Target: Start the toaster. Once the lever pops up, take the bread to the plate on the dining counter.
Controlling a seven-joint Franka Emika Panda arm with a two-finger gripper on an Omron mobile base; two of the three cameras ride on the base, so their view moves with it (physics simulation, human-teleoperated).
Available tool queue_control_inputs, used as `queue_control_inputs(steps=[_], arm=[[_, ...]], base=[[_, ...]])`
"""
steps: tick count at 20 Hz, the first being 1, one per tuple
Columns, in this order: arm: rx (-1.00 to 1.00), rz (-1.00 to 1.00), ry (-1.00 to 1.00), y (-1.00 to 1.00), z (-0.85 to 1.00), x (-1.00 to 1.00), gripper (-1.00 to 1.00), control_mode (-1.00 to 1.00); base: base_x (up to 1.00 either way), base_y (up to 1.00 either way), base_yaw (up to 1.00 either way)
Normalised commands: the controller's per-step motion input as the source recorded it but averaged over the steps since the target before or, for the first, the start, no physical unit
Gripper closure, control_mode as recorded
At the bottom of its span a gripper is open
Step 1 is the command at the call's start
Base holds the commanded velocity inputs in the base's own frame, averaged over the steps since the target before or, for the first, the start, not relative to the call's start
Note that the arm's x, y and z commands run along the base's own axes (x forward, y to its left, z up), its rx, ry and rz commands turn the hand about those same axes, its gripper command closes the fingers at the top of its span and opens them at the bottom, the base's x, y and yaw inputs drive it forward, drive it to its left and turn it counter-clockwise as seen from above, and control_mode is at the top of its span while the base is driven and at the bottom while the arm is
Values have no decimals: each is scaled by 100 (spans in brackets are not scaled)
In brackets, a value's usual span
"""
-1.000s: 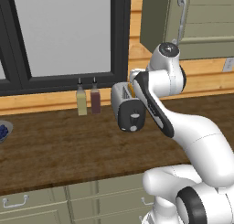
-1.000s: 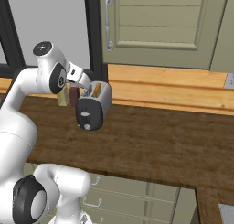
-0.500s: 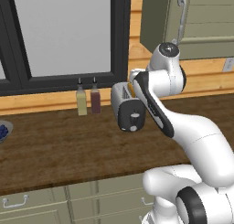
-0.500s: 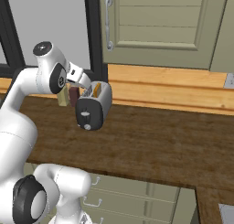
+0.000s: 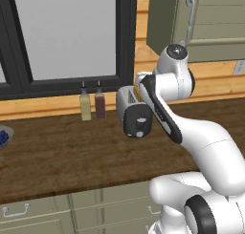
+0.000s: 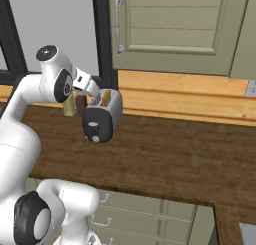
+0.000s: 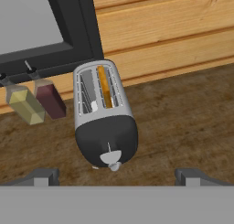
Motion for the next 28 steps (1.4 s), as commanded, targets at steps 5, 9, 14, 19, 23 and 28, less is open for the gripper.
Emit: queue_control_inputs(steps=[5, 9, 14, 19, 23, 28], arm=[[0, 0, 0, 0, 0, 0, -100, -100], [0, 0, 0, 0, 0, 0, -100, -100], [0, 0, 0, 0, 0, 0, -100, -100], [0, 0, 0, 0, 0, 0, -100, -100], [0, 0, 0, 0, 0, 0, -100, -100], [0, 0, 0, 0, 0, 0, -100, -100]], base=[[0, 0, 0], [0, 0, 0], [0, 0, 0], [0, 0, 0], [0, 0, 0], [0, 0, 0]])
